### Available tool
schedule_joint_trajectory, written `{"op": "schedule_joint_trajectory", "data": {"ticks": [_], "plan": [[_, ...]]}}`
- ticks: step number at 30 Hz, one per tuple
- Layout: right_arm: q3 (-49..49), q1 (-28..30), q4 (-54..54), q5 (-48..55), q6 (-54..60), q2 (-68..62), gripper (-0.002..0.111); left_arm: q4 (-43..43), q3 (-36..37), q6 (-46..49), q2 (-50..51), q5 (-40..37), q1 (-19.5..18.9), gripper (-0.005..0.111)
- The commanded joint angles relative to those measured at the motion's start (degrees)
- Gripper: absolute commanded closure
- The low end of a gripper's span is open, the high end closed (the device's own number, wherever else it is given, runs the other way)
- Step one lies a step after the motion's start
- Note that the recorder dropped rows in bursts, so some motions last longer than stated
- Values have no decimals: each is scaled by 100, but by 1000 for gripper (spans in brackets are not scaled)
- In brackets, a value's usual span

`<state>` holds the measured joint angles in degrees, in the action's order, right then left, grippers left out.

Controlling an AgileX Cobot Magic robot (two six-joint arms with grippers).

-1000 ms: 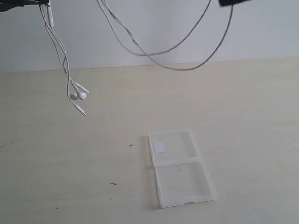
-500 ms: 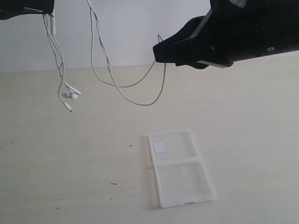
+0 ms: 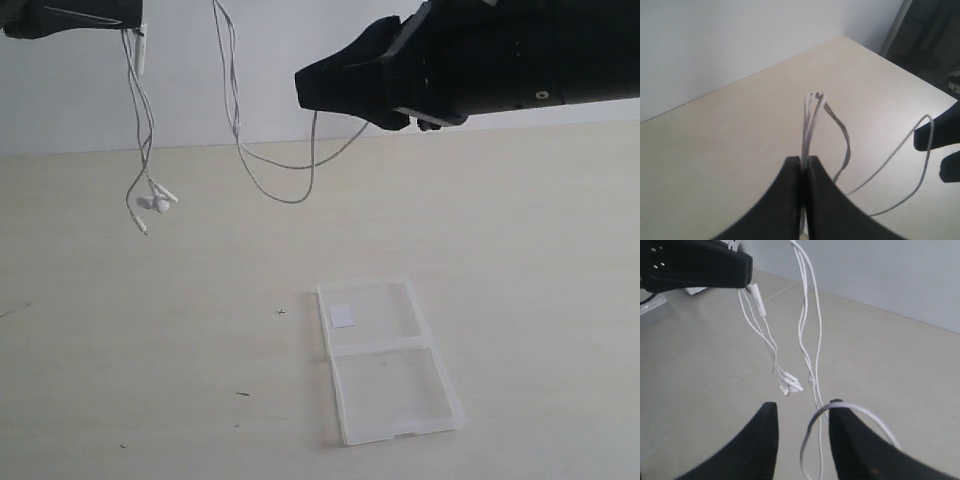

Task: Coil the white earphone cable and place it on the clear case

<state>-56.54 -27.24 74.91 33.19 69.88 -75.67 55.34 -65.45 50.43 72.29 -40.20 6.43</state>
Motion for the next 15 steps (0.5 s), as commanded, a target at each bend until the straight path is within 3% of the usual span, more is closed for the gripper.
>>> {"op": "schedule_joint_trajectory", "data": {"ticks": [1,7,15], "plan": [[6,-9,108,-67,80,40,59,197,-5,162,83,48,-26,107],[6,-9,121,-224,56,356,49,231,-5,185,110,214,-187,107],[6,-9,99,-709,-553,809,48,881,-5,189,110,488,-191,107]]}}
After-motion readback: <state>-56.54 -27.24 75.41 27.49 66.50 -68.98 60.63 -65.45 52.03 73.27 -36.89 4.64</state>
